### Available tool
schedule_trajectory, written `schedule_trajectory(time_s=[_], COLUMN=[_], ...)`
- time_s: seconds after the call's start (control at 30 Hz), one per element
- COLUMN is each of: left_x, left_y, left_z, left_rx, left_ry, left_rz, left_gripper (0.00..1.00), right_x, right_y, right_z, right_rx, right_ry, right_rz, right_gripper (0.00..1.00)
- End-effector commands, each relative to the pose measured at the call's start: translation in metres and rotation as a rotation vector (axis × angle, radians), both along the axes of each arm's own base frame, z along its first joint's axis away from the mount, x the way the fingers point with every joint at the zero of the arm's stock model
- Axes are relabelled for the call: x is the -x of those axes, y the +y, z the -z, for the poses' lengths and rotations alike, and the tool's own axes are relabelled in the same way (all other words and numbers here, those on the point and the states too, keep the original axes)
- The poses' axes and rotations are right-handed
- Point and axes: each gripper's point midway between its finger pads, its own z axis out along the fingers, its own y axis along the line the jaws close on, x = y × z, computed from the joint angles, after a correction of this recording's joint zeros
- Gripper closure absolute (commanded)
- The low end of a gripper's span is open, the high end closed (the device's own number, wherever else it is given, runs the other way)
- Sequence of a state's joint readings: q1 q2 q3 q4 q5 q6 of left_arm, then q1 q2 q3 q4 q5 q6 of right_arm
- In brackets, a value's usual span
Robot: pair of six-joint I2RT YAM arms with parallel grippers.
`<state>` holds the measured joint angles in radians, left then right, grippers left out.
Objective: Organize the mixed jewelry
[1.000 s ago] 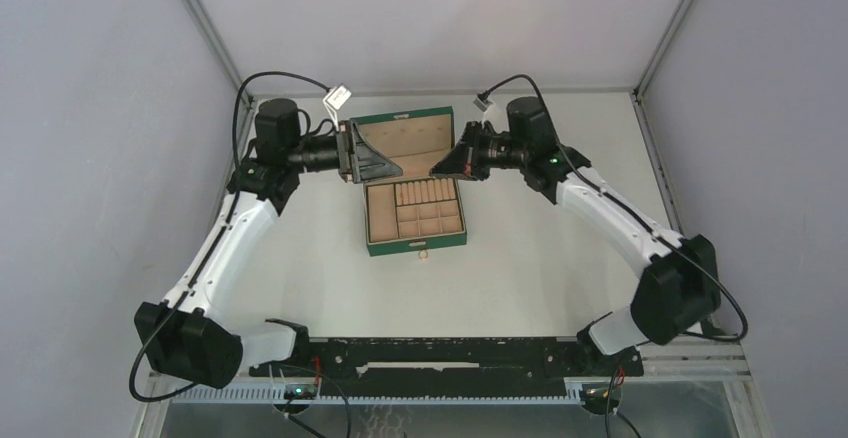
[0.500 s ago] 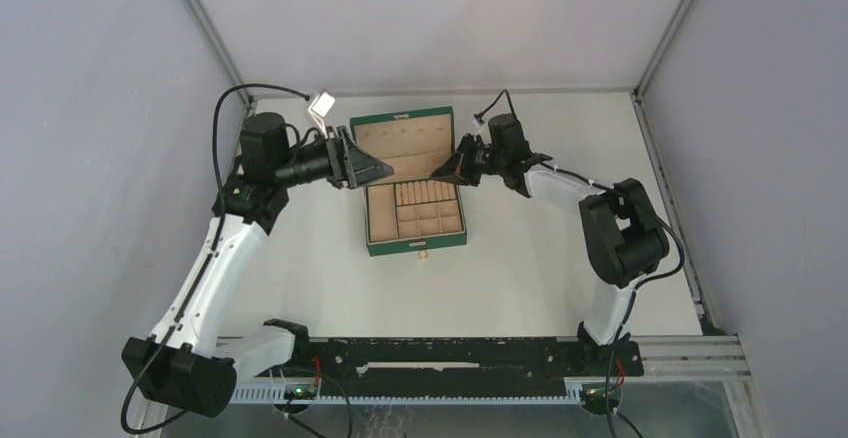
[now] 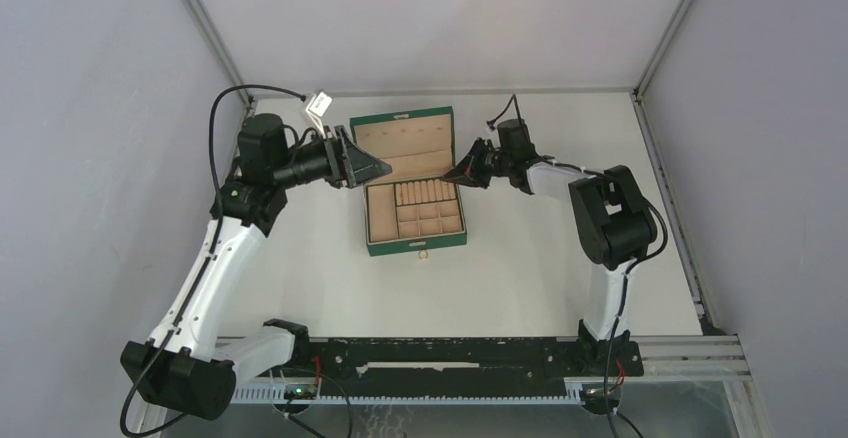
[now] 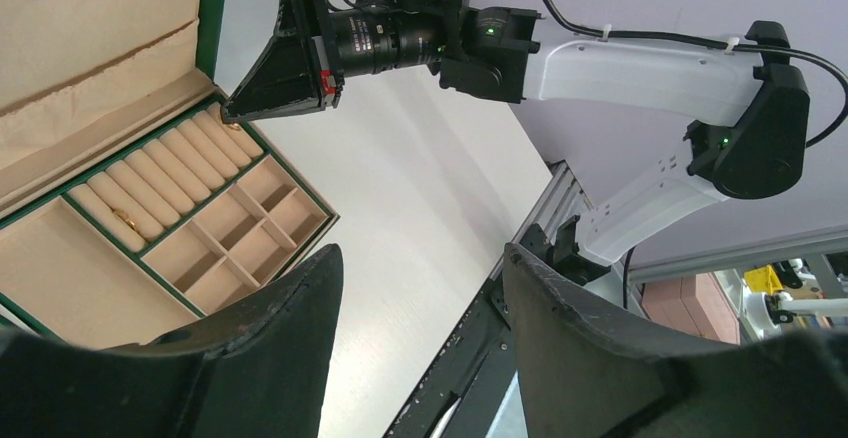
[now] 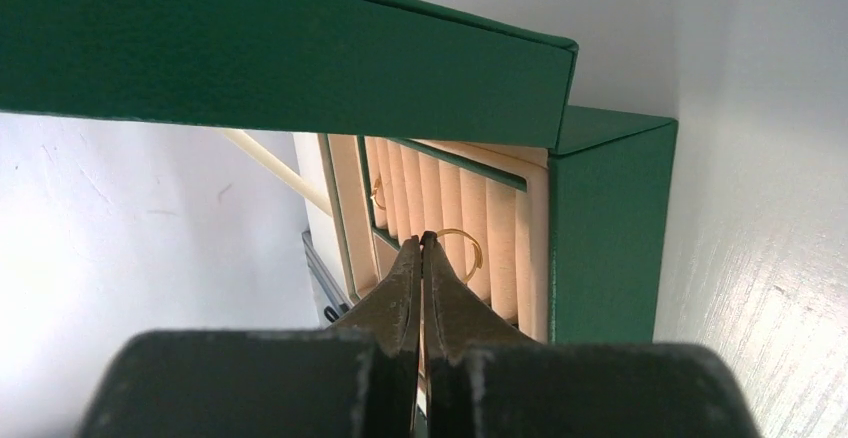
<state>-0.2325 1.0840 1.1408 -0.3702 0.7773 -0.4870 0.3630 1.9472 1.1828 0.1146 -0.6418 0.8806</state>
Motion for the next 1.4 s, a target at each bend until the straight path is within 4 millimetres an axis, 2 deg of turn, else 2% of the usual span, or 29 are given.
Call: schedule_trajectory(time_s=[0.0,0.43,1.37], left_x=[-0.002,-0.004,0.004], left_y=[0.003,0.003,0.004], left_z=[-0.001,0.002,-0.001], left_rx=[-0.01,-0.013,-0.001], left_ry=[-0.028,-0.021,-0.026], left_rz=[-0.009,-0.014,-0.015], left_gripper=[0.35,0.35,0.35], right_x=[-0.001,0.006,-0.007], right_y=[0.005,0.0,-0.022], right_z=[-0.003,0.009,0.015], right_rx=[-0.033,-0.049,-0.106], right_ry=[-0.009,0.044,0.038], right_rz=[-0.023,0.041,0.213], right_gripper=[1.0,1.0,1.0])
